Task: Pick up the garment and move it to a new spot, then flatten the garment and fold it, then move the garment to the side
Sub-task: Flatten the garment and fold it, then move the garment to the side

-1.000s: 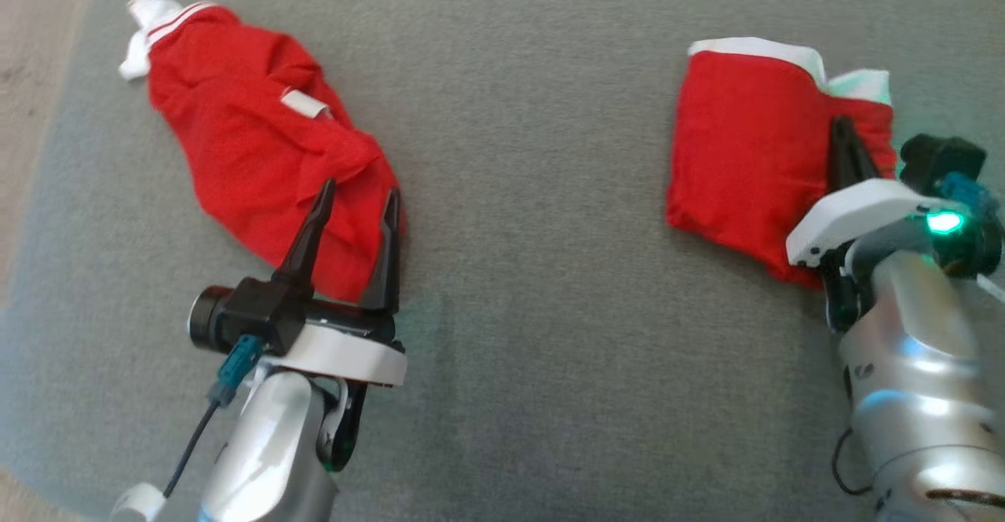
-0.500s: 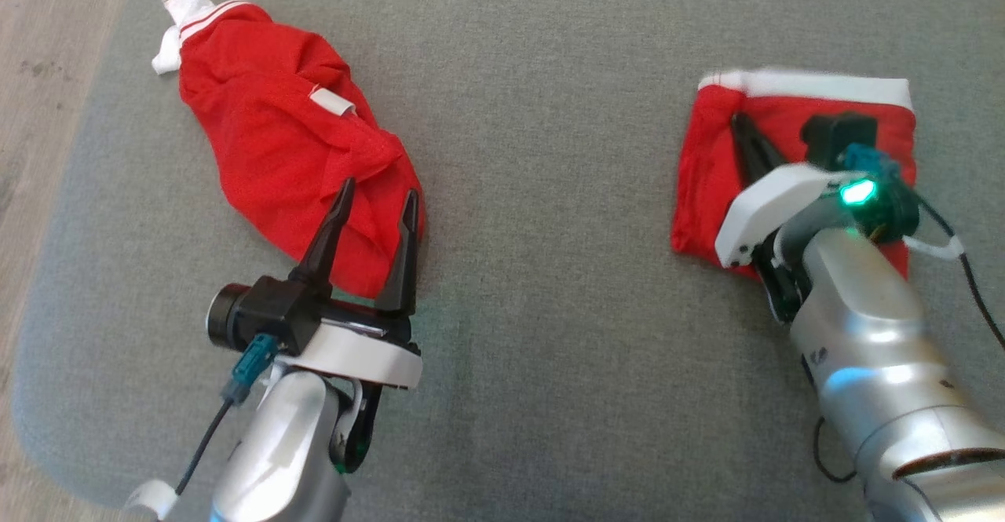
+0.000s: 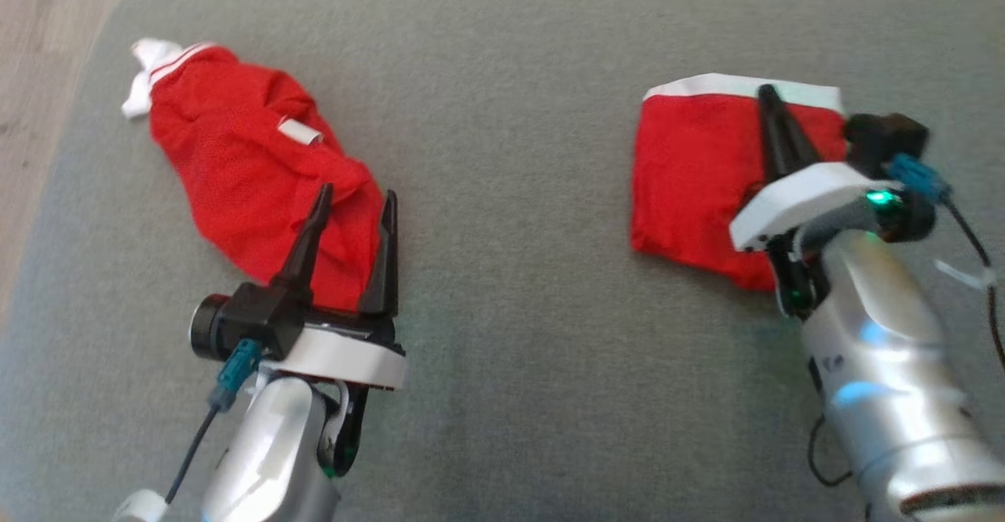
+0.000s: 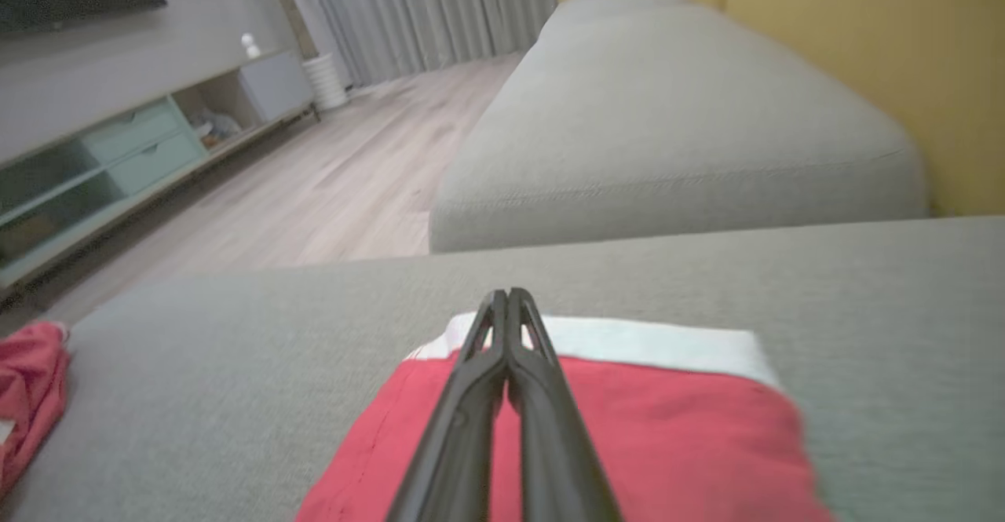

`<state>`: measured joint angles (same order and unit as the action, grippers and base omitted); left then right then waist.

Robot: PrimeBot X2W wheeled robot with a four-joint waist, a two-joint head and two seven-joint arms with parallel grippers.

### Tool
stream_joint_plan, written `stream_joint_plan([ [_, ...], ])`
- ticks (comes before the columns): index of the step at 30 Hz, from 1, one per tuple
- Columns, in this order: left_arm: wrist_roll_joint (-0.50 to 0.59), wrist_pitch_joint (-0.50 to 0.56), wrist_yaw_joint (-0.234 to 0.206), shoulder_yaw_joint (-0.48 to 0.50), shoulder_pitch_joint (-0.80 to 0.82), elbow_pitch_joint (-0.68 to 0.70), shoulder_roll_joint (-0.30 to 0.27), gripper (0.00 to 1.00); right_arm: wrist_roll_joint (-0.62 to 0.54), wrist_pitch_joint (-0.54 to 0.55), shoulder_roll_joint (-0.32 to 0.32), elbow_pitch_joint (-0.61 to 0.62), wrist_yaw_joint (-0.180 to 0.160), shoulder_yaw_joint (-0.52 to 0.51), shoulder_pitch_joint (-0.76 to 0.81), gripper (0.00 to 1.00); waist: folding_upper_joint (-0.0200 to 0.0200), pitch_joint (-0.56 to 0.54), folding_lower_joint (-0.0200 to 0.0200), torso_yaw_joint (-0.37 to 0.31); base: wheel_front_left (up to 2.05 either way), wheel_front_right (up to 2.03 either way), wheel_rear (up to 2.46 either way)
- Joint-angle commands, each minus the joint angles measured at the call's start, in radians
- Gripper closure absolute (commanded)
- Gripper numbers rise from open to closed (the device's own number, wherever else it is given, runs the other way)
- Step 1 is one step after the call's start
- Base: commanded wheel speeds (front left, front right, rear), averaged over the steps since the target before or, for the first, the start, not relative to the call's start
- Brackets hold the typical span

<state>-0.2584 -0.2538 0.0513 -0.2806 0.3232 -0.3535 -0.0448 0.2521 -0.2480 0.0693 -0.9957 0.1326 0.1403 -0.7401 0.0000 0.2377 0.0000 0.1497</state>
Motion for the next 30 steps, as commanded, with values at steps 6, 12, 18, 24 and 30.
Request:
stream_joint_plan([
  [6,0.021,-0.008,-0.008,0.063,-0.034,0.033,-0.005,0.0,-0.056,-0.014,-0.019,0.314,-0.002,-0.145,0.244,0.0,0.0,-0.087,0.0,-0.089,0.0,0.0,0.0],
  [12,0.025,-0.008,-0.012,0.076,-0.076,0.041,-0.005,0.0,-0.064,-0.014,-0.019,0.444,-0.002,-0.158,0.386,0.0,0.0,-0.109,0.0,-0.123,0.0,0.0,0.0],
  [18,0.031,-0.008,-0.009,0.079,-0.102,0.038,-0.005,0.0,-0.07,-0.014,-0.019,0.513,-0.002,-0.158,0.5,0.0,0.0,-0.115,0.0,-0.138,0.0,0.0,0.0],
  [24,0.034,-0.008,-0.005,0.072,-0.093,0.037,-0.005,0.0,-0.075,-0.014,-0.019,0.542,-0.002,-0.176,0.51,0.0,0.0,-0.095,0.0,-0.129,0.0,0.0,0.0],
  [30,0.038,-0.008,0.002,0.061,-0.066,0.036,-0.005,0.0,-0.111,0.018,-0.019,0.54,-0.002,-0.192,0.432,0.0,0.0,-0.058,0.0,-0.11,0.0,0.0,0.0],
])
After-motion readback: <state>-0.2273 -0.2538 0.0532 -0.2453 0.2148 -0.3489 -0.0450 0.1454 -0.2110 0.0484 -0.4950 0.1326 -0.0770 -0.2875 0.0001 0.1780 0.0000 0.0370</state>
